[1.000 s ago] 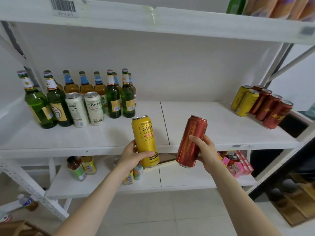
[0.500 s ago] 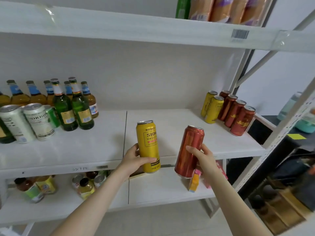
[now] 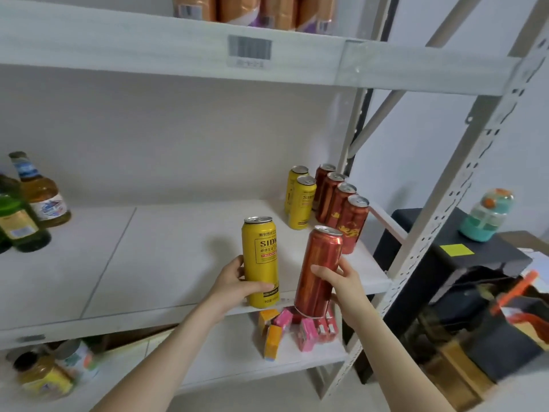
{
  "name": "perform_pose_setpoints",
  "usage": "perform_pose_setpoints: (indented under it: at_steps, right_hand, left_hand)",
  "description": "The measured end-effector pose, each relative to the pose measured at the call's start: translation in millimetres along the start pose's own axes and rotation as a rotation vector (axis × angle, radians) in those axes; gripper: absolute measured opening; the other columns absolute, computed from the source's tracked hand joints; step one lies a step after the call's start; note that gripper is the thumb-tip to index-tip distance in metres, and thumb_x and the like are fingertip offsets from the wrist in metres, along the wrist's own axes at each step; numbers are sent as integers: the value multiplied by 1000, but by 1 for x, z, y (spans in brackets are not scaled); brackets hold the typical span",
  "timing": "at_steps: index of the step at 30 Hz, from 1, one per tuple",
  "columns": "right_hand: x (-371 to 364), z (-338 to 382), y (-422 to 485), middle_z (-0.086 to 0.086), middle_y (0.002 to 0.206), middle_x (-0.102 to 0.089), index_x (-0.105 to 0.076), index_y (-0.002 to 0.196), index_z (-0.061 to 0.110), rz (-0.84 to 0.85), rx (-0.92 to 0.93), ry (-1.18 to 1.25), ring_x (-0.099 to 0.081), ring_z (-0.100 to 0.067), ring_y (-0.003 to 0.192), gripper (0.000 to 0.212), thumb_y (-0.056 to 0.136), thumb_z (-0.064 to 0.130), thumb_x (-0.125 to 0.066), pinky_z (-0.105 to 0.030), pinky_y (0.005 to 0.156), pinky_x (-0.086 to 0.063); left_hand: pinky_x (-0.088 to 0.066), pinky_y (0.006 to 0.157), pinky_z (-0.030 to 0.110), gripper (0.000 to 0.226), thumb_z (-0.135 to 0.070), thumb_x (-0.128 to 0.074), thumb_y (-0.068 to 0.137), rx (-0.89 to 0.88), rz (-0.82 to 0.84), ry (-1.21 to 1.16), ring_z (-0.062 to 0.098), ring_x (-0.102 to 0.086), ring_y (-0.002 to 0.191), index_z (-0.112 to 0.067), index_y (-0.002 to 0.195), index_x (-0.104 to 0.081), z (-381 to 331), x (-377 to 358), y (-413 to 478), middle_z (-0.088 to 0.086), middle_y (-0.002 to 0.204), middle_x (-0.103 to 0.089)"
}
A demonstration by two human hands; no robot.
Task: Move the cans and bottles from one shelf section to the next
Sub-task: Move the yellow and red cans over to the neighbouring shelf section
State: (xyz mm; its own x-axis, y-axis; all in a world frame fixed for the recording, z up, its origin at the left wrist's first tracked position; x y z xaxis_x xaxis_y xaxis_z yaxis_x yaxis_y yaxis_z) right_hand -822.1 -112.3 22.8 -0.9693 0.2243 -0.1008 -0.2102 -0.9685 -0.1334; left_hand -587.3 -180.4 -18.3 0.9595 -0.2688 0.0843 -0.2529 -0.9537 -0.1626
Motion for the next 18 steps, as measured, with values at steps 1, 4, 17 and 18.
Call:
perform_pose_setpoints:
  at_steps: [1, 4, 17, 18]
  right_hand:
    - [13, 1, 4, 0, 105, -75, -64, 116, 24, 16, 0, -2, -73, -12, 88, 54, 65, 25, -83, -22, 62, -56]
    - [46, 5, 14, 0, 104, -75, -65, 115, 25, 54, 0, -12, -73, -13, 88, 47, 72, 18, -84, -22, 63, -56]
    - [129, 18, 83, 8, 107, -74, -63, 114, 34, 0, 151, -62, -70, -11, 98, 57, 61, 30, -85, -31, 81, -54]
    - [132, 16, 89, 8, 105, -75, -63, 112, 33, -2, 159, -65, -70, -10, 97, 55, 62, 27, -85, -30, 79, -54]
  left_hand:
    - [-60, 86, 40, 83, -42, -96, 35, 1, -7, -2, 13, -71, 101, -40, 110, -62, -1, -14, 2, -9, 108, -74]
    - [-60, 78, 33, 82, -43, -95, 33, 5, -42, 1, 10, -71, 97, -41, 108, -61, -6, -49, 6, -11, 106, -74]
    - [-58, 88, 39, 86, -42, -93, 30, -68, -163, 114, 15, -69, 100, -34, 109, -59, -31, -116, 87, -5, 111, -71]
    - [-58, 88, 38, 85, -41, -93, 31, -72, -174, 115, 15, -69, 100, -34, 109, -59, -31, -118, 93, -5, 111, -71]
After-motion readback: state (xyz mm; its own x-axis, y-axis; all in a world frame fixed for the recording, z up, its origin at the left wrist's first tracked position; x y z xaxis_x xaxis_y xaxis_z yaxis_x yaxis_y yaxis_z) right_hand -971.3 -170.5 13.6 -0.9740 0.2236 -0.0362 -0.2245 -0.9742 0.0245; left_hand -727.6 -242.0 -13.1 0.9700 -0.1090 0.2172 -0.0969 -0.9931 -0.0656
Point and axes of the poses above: each hand's wrist, its own y-axis towards the middle knuckle, its own x-axis out of the back of the hand, z = x × y, the point moved 5 cm from there along y, towards the middle knuckle
